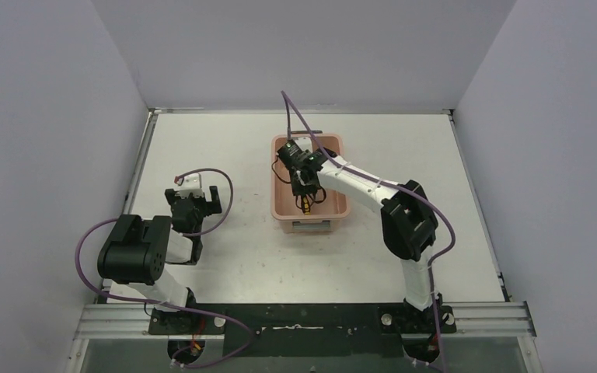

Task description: Put the screwdriver in the bin

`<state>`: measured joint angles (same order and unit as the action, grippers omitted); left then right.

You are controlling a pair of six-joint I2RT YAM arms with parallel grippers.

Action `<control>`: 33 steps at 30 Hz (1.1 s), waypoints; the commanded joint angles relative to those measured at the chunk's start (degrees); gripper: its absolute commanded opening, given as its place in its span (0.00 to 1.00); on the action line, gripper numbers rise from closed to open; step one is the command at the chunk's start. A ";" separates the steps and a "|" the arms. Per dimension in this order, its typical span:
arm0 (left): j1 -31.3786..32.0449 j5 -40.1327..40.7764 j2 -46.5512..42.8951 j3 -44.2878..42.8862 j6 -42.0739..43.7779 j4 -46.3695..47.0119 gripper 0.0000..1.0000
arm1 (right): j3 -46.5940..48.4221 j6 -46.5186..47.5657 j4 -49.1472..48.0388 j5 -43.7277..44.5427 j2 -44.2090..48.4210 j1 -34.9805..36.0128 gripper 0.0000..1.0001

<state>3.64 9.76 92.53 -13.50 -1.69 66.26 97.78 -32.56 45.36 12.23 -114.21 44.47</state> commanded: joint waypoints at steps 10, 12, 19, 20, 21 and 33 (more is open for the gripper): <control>-0.30 -0.67 -0.16 -1.09 0.02 3.19 0.97 | -5.45 -2.20 -6.95 -1.50 -6.65 -2.98 0.00; -0.32 -0.62 -0.14 -1.09 0.01 3.25 0.97 | -6.10 -2.28 -7.53 -1.38 -6.73 -3.35 0.00; -0.30 -0.61 -0.01 -1.07 0.06 3.28 0.97 | -4.91 -2.11 -5.26 -1.68 -5.88 -3.56 0.62; -0.30 -0.62 -0.02 -1.09 0.11 3.26 0.97 | -4.30 -2.08 -4.61 -1.48 -5.34 -3.51 0.69; -0.30 -0.62 0.01 -1.09 0.09 3.28 0.97 | -3.58 -2.07 -3.83 -1.03 -4.50 -3.58 0.76; -0.21 -0.53 -0.04 -1.09 0.06 3.27 0.97 | 5.91 2.64 -2.18 -5.38 11.38 -5.61 1.00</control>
<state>3.64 9.76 92.53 -13.50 -1.67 66.26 99.94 -31.94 44.91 9.17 -113.03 40.66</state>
